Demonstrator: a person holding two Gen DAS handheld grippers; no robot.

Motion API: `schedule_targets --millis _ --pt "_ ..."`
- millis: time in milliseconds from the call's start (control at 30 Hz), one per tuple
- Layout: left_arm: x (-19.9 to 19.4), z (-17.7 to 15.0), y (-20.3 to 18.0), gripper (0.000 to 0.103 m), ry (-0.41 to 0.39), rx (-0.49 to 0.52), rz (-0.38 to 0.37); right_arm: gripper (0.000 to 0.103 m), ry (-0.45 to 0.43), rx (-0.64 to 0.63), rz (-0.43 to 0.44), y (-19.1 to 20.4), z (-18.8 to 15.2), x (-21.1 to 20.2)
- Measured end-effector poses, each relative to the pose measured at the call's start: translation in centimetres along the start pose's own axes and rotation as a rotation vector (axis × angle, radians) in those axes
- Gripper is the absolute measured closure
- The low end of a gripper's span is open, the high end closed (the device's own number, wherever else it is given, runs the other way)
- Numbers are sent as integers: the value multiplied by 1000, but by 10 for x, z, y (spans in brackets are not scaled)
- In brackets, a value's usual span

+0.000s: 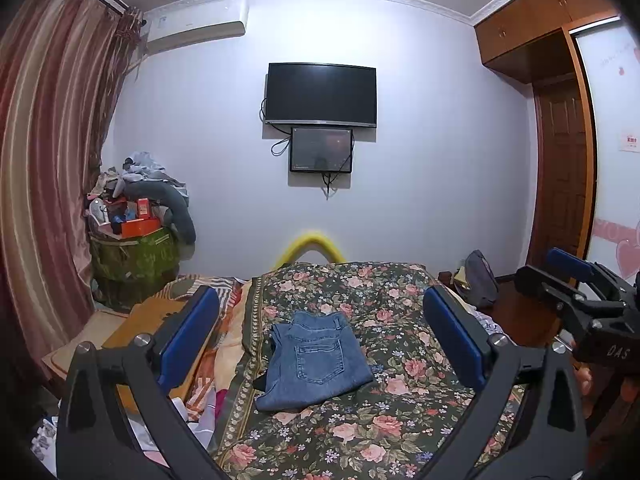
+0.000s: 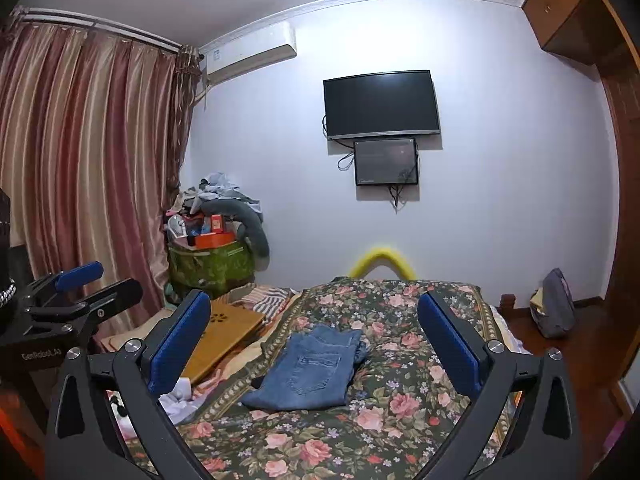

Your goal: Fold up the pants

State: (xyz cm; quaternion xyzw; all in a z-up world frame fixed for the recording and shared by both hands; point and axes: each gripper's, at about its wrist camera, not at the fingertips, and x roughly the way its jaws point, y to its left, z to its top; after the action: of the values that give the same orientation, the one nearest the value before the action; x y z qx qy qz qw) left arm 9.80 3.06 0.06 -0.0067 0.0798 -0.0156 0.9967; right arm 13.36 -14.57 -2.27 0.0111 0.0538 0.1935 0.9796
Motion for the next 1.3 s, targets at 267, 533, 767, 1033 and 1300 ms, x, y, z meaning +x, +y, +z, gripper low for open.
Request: schedule_targets --millis 267,533,767,1033,1300 --pt "2 -1 -2 0 7 3 -6 0 8 3 -1 -1 -9 -6" --pt "6 -1 -2 0 13 1 -10 0 14 12 -7 -5 -14 -8" --pt "10 -3 0 0 20 -6 -16 0 19 23 -9 -7 -13 -10" --pt "16 -7 2 0 35 -9 -25 0 26 22 -15 -8 -14 -10" --pt "17 -8 3 0 39 -17 -30 0 39 30 -17 -10 -15 -9"
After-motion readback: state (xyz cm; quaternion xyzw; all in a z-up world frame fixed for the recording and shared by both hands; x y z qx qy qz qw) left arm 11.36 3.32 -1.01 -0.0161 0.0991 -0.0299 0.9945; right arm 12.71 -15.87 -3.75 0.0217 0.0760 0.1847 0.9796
